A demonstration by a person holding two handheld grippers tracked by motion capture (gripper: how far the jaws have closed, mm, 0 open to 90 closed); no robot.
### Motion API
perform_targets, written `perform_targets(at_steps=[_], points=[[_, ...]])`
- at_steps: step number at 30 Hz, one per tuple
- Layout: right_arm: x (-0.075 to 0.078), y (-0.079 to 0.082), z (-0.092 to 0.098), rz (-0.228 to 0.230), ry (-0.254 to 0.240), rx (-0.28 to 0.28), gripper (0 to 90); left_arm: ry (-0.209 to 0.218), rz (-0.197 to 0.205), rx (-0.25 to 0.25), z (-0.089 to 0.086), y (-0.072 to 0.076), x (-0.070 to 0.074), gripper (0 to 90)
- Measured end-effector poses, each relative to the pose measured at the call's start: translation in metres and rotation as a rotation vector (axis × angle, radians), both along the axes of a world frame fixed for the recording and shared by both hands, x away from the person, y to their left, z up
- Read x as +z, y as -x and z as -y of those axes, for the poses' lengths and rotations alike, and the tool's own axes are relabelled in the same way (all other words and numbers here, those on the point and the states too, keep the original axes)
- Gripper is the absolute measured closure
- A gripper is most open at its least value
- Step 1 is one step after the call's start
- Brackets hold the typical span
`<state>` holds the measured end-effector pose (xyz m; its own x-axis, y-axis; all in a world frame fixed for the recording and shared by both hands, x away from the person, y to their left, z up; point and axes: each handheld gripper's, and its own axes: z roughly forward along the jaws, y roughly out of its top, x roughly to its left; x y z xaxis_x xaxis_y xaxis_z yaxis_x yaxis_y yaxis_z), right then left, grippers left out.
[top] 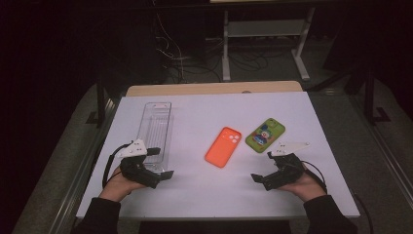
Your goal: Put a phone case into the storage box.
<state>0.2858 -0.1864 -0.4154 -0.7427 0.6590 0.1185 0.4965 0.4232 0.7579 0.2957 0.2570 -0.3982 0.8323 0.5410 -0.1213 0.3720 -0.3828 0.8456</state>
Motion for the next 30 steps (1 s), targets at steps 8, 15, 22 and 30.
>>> perform_targets(at_steps=[8, 15, 22, 30], points=[[0.002, -0.005, -0.004, -0.016, 0.01, -0.013, 0.0, -0.006, -0.006, 0.003, -0.002, -0.002, 0.002, 0.0], [0.013, -0.013, -0.013, -0.03, -0.019, -0.022, 0.0, 0.005, -0.02, 0.004, -0.002, -0.002, 0.002, 0.0], [0.019, -0.031, -0.029, -0.034, -0.004, -0.024, 2.3, 0.0, -0.023, 0.012, -0.003, -0.004, 0.003, 0.0], [0.026, -0.047, -0.041, -0.04, 0.009, -0.024, 9.5, -0.011, -0.022, 0.015, -0.003, 0.001, 0.005, 0.0]])
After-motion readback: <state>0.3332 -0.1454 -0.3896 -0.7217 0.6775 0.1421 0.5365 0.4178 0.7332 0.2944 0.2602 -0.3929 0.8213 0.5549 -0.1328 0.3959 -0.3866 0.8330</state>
